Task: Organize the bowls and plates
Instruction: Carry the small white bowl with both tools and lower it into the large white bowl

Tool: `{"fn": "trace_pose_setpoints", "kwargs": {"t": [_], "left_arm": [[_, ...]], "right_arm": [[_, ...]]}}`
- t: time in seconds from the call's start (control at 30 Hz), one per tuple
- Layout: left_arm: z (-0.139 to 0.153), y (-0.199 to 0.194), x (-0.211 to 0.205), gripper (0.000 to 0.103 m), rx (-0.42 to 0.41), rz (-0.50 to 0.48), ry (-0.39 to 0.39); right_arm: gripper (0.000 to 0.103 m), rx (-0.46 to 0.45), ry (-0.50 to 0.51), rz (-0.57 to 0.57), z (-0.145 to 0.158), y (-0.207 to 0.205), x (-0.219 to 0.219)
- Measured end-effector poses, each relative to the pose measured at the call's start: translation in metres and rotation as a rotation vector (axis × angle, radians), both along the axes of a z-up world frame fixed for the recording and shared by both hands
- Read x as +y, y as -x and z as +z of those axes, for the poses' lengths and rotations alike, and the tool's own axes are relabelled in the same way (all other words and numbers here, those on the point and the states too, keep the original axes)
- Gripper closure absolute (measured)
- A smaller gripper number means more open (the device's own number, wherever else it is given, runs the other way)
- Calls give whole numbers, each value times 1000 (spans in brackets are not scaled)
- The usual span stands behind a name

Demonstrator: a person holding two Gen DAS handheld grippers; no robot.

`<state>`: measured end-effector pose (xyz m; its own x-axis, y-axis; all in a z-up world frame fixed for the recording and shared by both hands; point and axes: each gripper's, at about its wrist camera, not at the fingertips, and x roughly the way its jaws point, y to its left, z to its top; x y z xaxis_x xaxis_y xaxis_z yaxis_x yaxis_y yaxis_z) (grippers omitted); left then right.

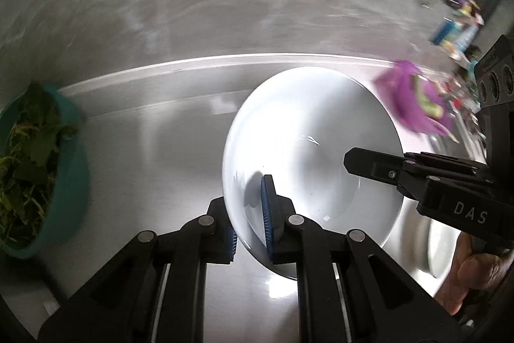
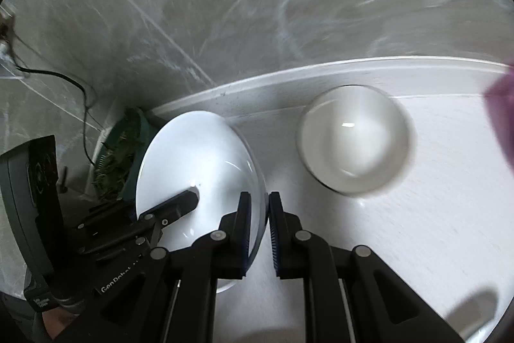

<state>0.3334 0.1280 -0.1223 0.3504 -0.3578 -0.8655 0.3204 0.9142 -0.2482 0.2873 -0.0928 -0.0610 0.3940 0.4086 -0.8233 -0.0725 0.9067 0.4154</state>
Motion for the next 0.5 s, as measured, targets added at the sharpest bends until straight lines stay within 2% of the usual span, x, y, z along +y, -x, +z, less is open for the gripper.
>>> {"fn": "trace_pose_setpoints", "kwargs": {"t": [0.17, 0.27, 0.4, 0.5], "left_arm": [[22, 47, -62, 92, -12, -116, 38], [26, 82, -102, 92, -4, -171, 47], [18, 126, -176, 92, 31, -237, 38], [4, 153, -222, 92, 66, -279, 9]], "right_arm": [[89, -27, -4, -86, 28, 64, -64], [88, -31, -4, -111, 36, 97, -102], [88, -9, 6, -135, 30, 139, -150], [88, 24, 2, -164, 15, 166, -189]]}}
